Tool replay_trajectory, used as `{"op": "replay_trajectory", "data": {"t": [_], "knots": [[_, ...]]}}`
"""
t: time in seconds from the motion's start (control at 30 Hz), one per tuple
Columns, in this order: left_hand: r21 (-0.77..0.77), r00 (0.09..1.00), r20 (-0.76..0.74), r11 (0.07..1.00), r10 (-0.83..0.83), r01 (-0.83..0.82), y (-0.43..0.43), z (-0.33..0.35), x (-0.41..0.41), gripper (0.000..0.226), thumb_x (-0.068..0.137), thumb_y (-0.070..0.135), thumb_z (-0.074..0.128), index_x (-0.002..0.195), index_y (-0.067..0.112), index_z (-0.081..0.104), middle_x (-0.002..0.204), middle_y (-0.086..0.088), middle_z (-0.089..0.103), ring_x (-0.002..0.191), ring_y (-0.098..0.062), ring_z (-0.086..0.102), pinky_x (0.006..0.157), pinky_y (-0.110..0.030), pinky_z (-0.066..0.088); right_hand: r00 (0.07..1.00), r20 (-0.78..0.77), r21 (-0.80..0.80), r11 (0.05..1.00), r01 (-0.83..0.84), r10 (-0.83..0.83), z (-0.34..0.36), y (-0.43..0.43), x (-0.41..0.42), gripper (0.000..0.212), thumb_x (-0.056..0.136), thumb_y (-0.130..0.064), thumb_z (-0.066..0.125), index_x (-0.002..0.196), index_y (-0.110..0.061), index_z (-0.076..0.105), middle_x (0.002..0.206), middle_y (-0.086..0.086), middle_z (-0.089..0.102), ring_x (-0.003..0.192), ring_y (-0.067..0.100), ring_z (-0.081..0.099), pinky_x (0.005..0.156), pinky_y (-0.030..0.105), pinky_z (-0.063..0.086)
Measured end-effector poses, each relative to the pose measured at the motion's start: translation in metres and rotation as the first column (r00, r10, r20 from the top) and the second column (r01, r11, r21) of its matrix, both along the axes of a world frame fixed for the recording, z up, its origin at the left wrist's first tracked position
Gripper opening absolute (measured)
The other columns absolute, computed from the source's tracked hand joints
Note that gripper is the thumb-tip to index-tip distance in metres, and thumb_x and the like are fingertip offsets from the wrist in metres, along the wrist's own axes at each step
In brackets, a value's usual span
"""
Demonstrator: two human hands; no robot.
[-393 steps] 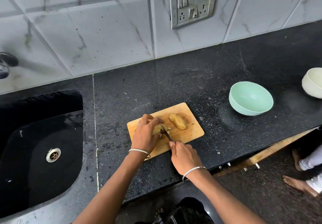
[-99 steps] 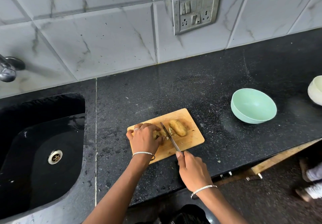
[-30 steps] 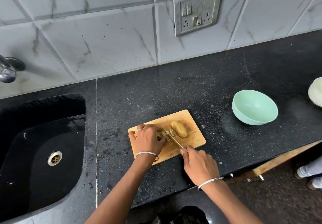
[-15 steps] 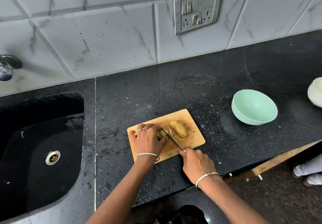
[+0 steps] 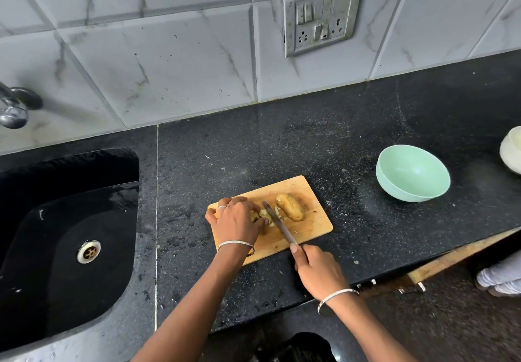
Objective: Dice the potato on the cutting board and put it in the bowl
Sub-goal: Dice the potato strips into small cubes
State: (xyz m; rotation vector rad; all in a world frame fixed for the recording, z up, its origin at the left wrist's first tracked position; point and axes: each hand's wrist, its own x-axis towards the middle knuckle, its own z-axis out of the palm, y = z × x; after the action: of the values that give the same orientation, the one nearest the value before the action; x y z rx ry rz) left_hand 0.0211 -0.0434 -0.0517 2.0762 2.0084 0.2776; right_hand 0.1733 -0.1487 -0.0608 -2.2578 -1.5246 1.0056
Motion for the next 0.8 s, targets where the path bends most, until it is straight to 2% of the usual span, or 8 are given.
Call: {"op": "replay_trajectory", "data": {"t": [0.1,0.23,0.4,0.57,0.8], "knots": [[-0.008,1.000,0.006,1.000,0.005,-0.005,0.000,0.002,0.001,0.031,0.072,0.055,0.074,0.099,0.042,0.071,0.125,0.015,0.060,0.126,-0.019,0.040,0.103,-0.051,0.023,0.995,0.093,0.061,0.998,-0.024,0.018,0.006,-0.001,-0.001,0.044,0.101,-0.054,0.026,0.095,-0.023,0.056,0.099,0.009,0.065,0.098,0.037,0.060,0.073,0.041,0.045],[-0.015,1.000,0.000,1.000,0.005,-0.005,-0.002,0.003,0.001,0.031,0.073,0.054,0.074,0.101,0.042,0.070,0.126,0.016,0.060,0.127,-0.019,0.040,0.099,-0.049,0.021,0.990,0.132,0.083,0.995,-0.060,0.049,0.011,0.004,0.000,0.043,0.101,-0.054,0.025,0.092,-0.023,0.052,0.101,0.009,0.065,0.098,0.037,0.061,0.073,0.041,0.045],[-0.064,0.998,0.050,0.998,0.025,-0.021,-0.001,0.008,-0.001,0.032,0.073,0.051,0.075,0.102,0.041,0.069,0.124,0.017,0.061,0.126,-0.019,0.040,0.093,-0.044,0.021,0.996,0.073,0.057,0.997,-0.050,0.046,0.008,0.005,-0.002,0.044,0.099,-0.057,0.025,0.086,-0.024,0.050,0.098,0.010,0.064,0.098,0.037,0.059,0.079,0.043,0.048],[-0.058,0.996,0.077,0.997,0.055,-0.050,0.006,0.009,-0.002,0.016,0.077,0.039,0.070,0.094,0.038,0.071,0.115,0.012,0.065,0.119,-0.021,0.045,0.089,-0.043,0.026,0.993,0.115,0.055,0.998,-0.023,0.017,0.004,0.000,-0.008,0.046,0.101,-0.053,0.026,0.098,-0.020,0.057,0.101,0.010,0.065,0.100,0.037,0.061,0.071,0.040,0.042],[-0.084,0.999,-0.036,0.996,0.035,-0.038,0.017,0.018,0.005,0.008,0.080,0.038,0.067,0.084,0.035,0.073,0.096,0.007,0.067,0.109,-0.024,0.050,0.084,-0.042,0.028,0.999,0.027,0.008,1.000,0.017,-0.017,-0.011,0.001,-0.007,0.049,0.099,-0.056,0.026,0.094,-0.020,0.059,0.095,0.007,0.067,0.096,0.035,0.062,0.076,0.041,0.047]]}}
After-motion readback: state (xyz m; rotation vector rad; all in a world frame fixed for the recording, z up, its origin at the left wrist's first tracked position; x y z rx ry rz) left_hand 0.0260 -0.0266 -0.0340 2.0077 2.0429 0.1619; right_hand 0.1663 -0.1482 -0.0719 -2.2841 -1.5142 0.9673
